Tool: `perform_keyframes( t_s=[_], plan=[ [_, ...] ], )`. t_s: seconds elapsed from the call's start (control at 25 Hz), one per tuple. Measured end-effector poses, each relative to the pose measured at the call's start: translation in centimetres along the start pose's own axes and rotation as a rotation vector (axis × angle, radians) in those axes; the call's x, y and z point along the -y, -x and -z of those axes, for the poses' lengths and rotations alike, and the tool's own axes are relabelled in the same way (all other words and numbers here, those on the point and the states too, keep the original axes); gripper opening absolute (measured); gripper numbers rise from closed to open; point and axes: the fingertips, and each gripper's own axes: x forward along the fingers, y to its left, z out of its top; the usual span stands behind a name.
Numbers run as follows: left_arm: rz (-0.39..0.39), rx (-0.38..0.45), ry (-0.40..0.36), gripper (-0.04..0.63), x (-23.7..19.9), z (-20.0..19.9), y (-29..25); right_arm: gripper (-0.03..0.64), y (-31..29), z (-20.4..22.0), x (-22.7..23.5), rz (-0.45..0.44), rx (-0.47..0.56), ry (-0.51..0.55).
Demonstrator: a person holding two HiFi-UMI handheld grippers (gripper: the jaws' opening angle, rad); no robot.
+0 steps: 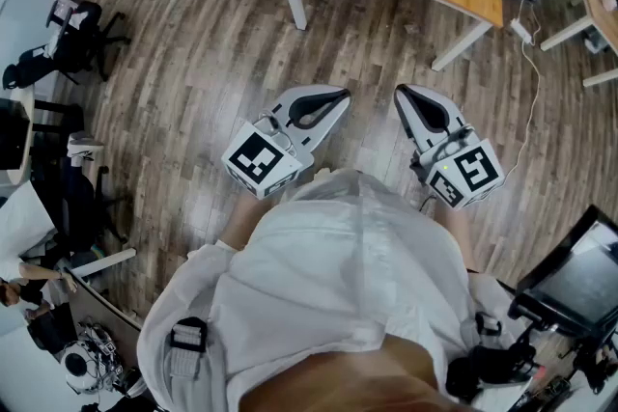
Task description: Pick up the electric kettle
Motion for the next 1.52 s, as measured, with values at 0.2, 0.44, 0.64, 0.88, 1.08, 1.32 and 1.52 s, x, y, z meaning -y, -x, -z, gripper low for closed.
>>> perform_keyframes(
  t_s=[0.2, 0.44, 0.64, 0.88, 1.08, 1.32, 1.52],
  plan=[
    [0.003, 0.0, -0.01, 0.006, 0.0, -0.1, -0.3, 0.011, 0.0, -0.1, 0.2, 0.001, 0.002, 0.001],
    [-0.001, -0.002, -0.007, 0.006, 0.0, -0.1, -0.5, 0.011, 0.2, -0.1, 0.5, 0.001, 0.003, 0.002],
    [-0.001, -0.011, -0.007, 0.006, 0.5, 0.0, -0.7, 0.011, 0.5, 0.1, 0.7, 0.002, 0.004, -0.004],
    [-0.006, -0.017, -0.013, 0.006, 0.9, 0.1, -1.2, 0.011, 1.0, -0.3, 0.4, -0.065, 0.041, -0.03],
    [-0.016, -0.025, -0.016, 0.006, 0.8, 0.3, -2.7, 0.012, 1.3, -0.3, 1.6, -0.083, 0.058, -0.016],
    [-0.037, -0.035, -0.013, 0.006, 0.1, 0.8, -5.4, 0.012, 1.4, 0.1, 4.9, -0.095, 0.059, -0.013],
    [-0.049, -0.04, -0.028, 0.006, 1.0, 1.1, -5.9, 0.012, 2.5, 0.5, 5.3, -0.108, 0.063, -0.02]
  ],
)
